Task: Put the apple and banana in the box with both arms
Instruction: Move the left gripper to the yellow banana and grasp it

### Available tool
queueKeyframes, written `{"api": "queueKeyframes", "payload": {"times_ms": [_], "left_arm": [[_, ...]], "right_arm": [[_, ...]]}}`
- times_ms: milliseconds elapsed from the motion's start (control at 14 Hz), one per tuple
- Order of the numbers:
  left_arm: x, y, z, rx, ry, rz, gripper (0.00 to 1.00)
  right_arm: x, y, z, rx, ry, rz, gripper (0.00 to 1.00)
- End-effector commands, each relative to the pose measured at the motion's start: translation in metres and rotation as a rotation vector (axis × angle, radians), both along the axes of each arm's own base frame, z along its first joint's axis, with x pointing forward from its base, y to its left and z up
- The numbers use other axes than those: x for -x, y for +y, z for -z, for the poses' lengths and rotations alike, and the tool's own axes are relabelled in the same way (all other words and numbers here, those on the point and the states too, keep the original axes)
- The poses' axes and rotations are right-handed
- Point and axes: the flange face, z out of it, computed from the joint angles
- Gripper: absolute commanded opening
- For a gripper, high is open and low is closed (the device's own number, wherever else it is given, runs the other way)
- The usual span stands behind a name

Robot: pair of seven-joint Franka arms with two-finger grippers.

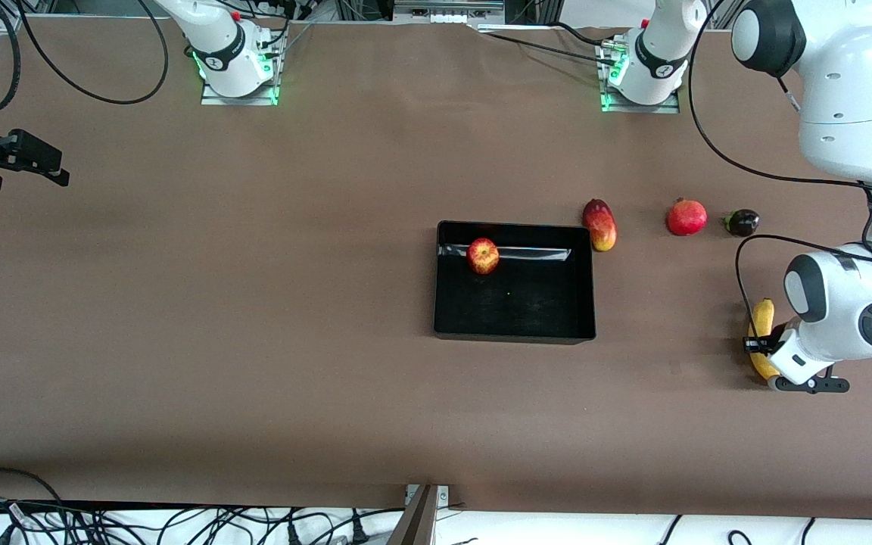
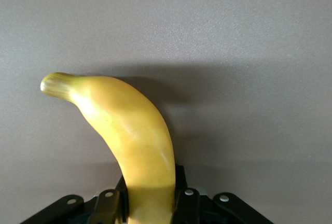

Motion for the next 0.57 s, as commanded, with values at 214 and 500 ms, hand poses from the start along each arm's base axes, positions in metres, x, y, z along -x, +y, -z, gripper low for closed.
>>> {"api": "queueKeyframes", "payload": {"times_ms": [214,500], "left_arm": [[0.011,-0.125,-0.14,0.022,0.134,-0.061,0.0],[0.027,-0.275,-0.159,0.034,0.133,-0.19,0.0]], "right_arm": [[-0.001,0.001,-0.005,-0.005,0.006,-0.013,1.0],[-0.001,0.001,-0.005,-0.007,0.006,-0.011,1.0]]}}
